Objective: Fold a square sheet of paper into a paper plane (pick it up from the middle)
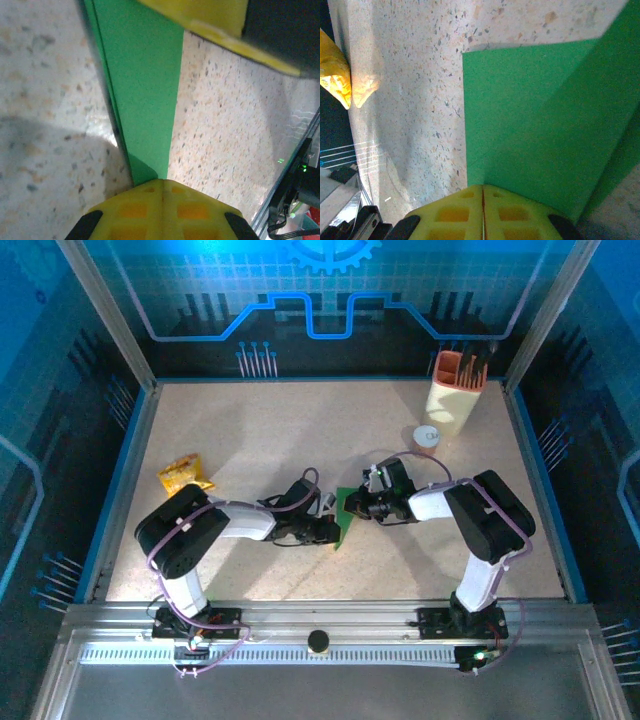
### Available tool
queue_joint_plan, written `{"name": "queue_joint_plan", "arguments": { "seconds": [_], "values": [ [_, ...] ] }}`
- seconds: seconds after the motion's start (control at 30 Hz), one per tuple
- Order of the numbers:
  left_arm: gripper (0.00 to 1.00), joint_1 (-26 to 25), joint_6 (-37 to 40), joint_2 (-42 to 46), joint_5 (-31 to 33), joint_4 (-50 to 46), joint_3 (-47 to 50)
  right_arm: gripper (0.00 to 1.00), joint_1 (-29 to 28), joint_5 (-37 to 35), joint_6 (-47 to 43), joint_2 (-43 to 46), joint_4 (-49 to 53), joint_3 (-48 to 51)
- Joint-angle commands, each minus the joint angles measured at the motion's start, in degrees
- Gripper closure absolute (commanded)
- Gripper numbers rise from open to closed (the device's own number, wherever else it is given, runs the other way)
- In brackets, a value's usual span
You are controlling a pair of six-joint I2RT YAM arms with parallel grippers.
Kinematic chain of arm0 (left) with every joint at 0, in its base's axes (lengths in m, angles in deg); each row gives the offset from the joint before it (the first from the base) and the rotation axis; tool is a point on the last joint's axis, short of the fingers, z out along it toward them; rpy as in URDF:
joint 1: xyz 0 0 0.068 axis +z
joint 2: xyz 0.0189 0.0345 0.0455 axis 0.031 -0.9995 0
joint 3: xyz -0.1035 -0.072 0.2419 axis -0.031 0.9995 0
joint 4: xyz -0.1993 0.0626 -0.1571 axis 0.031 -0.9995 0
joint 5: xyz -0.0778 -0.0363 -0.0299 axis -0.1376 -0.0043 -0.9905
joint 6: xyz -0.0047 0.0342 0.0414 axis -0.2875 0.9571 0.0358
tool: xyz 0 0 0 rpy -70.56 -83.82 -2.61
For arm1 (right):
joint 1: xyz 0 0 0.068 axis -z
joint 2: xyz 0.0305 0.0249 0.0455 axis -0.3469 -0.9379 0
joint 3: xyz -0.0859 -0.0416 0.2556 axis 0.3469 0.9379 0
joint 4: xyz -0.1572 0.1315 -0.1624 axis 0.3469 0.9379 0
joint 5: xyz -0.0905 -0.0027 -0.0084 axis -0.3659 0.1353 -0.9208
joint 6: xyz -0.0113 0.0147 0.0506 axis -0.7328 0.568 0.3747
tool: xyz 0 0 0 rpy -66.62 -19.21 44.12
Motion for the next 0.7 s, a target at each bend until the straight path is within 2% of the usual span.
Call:
{"name": "queue_joint_plan", "arguments": {
  "seconds": [0.0, 0.17, 0.4, 0.67],
  "values": [
    [0.96, -1.5, 2.0, 2.5, 0.1, -8.0, 3.8, 0.89, -0.1, -5.5, -1.3, -1.2, 7.1, 1.3],
    [0.96, -2.7, 2.8, 7.5, 0.7, -9.8, 5.4, 0.89, -0.1, -5.6, -1.4, -0.8, 7.3, 1.4],
    [0.93, -1.7, -1.7, 16.0, 4.2, -6.5, 4.2, 0.89, -0.2, -5.7, -1.3, -0.3, 7.3, 1.9],
    [0.93, -0.1, -7.4, 4.3, -1.3, 3.3, -4.8, 0.89, -0.3, -5.6, -0.9, -0.5, 6.7, 1.9]
  ]
}}
